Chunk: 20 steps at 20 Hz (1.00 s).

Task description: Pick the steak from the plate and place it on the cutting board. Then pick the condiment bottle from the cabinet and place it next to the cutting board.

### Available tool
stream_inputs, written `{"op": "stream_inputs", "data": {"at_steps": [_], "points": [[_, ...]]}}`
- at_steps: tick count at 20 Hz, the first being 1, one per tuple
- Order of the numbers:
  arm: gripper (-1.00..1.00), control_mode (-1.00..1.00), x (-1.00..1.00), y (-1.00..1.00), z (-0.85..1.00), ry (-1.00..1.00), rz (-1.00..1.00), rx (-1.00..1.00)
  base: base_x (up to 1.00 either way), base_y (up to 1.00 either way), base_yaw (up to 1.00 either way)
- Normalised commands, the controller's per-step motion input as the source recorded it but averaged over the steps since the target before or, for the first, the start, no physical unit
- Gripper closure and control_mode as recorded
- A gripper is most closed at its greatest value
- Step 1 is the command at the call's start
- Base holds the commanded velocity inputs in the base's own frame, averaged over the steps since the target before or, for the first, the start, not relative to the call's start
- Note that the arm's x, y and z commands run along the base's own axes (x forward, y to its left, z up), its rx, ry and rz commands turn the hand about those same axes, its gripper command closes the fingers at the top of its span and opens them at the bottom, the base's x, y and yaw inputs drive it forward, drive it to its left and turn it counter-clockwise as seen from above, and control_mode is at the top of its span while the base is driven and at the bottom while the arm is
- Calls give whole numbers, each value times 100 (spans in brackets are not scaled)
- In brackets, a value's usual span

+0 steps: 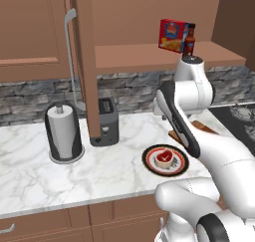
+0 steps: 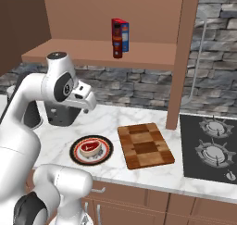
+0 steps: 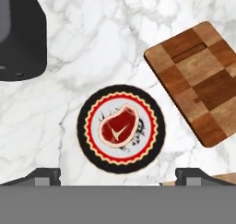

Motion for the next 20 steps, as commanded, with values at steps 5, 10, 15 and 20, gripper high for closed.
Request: {"op": "stream_inputs", "data": {"at_steps": [5, 10, 15, 20], "points": [[-100, -100, -1, 0, -11, -3, -7, 0, 0, 0, 0], [-100, -100, -1, 0, -17, -4, -5, 0, 0, 0, 0], [-100, -100, -2, 0, -19, -2, -1, 0, 0, 0, 0], [-100, -100, 0, -1, -16, 0, -1, 1, 0, 0, 0]]}}
